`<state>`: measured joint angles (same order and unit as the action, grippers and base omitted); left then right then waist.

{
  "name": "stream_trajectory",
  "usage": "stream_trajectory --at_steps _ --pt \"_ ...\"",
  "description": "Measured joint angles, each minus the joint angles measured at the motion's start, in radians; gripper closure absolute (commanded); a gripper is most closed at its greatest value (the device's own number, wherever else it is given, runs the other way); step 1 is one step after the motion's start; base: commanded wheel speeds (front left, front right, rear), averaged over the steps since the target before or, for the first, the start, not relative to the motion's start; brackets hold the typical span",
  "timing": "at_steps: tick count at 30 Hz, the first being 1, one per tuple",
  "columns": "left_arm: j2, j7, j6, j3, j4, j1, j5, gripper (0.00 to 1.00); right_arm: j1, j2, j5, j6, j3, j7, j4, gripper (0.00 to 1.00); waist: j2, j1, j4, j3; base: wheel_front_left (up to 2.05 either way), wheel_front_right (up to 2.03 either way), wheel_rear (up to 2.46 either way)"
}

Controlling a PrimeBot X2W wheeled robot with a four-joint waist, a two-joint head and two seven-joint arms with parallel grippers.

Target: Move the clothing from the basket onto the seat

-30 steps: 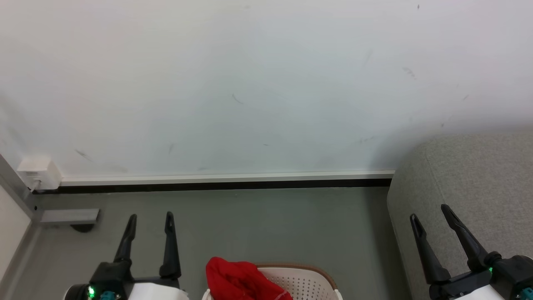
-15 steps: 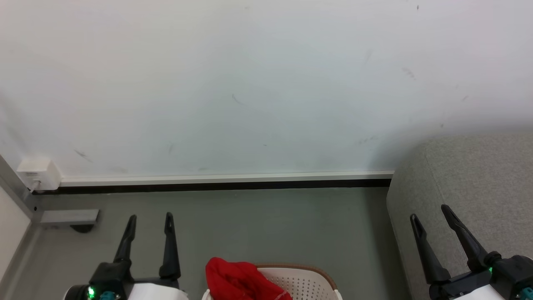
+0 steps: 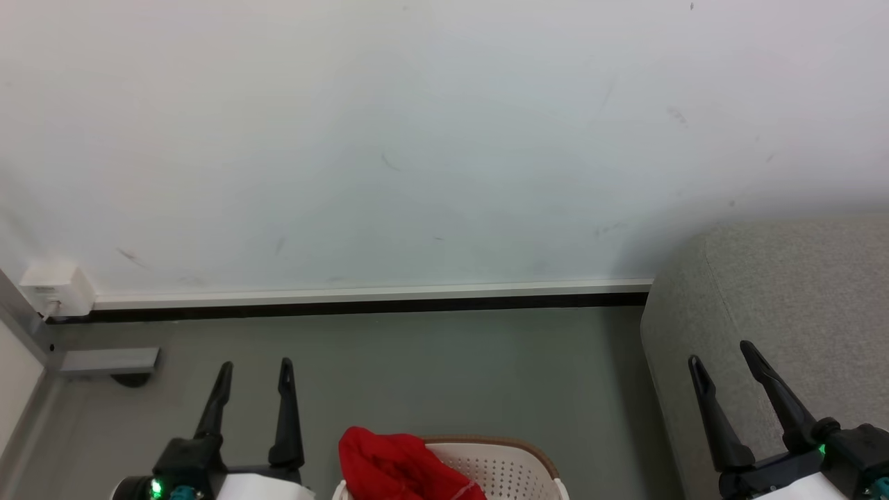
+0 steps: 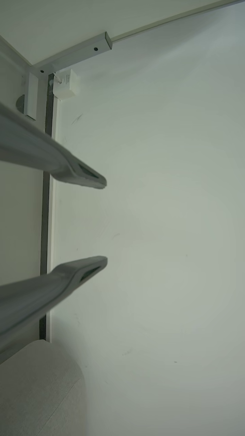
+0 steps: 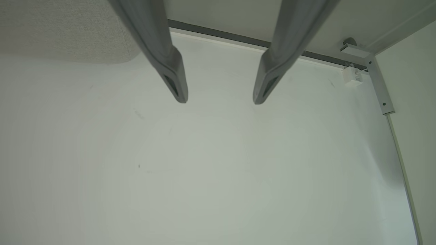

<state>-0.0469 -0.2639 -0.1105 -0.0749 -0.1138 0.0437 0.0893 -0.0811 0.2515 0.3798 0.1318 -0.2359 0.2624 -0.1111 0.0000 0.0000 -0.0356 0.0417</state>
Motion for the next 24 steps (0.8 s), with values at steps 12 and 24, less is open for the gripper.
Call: stream_trajectory --at_steps 12,24 --pt "0.0 0.0 0.004 0.003 -0.009 0.006 0.003 0.0 -0.007 0.002 -0.001 0.0 0.012 0.0 0.001 0.0 0.0 0.0 -0.022 -0.013 0.0 0.0 0.0" --pt "0.0 0.0 0.022 -0.032 -0.108 0.028 0.079 0.0 -0.018 0.008 -0.001 0.0 0.023 0.0 0.01 0.0 0.0 0.0 -0.067 -0.045 0.0 0.0 0.0"
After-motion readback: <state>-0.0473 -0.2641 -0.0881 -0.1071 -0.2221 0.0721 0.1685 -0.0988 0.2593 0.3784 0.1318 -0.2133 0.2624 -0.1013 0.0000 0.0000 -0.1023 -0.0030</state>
